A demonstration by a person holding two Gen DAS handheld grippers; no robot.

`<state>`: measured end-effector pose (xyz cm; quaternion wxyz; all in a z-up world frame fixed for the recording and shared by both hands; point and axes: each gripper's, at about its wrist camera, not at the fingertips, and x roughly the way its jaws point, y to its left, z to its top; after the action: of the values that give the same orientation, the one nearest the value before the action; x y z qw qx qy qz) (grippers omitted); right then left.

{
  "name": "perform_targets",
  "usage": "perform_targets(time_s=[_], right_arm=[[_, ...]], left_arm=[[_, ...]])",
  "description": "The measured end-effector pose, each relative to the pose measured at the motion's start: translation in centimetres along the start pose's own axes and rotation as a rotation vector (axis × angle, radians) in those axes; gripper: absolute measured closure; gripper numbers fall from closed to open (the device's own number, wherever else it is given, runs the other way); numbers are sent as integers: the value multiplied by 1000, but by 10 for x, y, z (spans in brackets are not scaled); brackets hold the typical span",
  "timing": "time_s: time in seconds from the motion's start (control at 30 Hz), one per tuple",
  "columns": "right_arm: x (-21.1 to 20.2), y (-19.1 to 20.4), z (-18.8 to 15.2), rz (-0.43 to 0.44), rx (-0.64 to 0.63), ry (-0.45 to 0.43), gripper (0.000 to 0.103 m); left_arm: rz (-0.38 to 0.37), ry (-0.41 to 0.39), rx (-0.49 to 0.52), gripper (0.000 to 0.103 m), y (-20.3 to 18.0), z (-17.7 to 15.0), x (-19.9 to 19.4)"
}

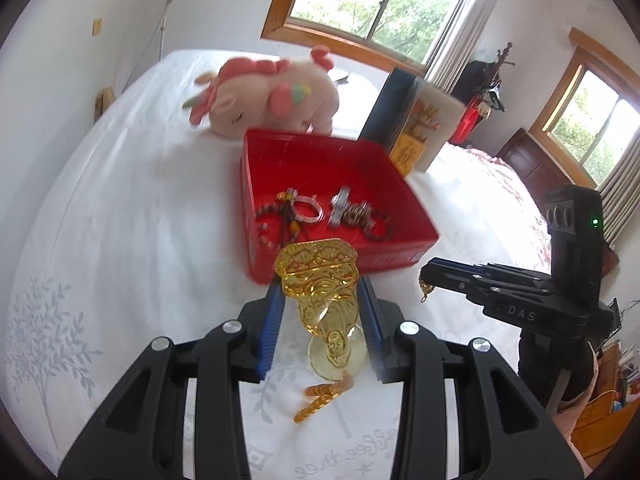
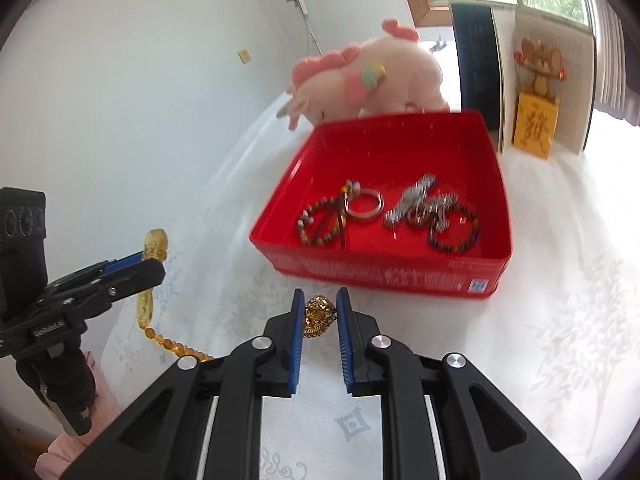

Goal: Organize jewelry
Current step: 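Carry the necklace and gold charm over the red box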

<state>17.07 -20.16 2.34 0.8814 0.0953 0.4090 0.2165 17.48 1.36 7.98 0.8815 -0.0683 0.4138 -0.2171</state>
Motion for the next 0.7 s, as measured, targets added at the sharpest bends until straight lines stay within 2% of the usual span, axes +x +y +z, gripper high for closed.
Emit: perform_targets(time_s=[0.3,0.53,0.7], right_arm=[[-26,0,46,-4,-9,-49,87],[-15,-13,88,-43,16,-37,87],[-3,-28,110,-62,36,-42,87]], left_arm=[[-4,-83,22,68,-20,56,-28],[2,-66,9,67,-24,107,-6],[-3,-106,-3,67,-23,141,11]])
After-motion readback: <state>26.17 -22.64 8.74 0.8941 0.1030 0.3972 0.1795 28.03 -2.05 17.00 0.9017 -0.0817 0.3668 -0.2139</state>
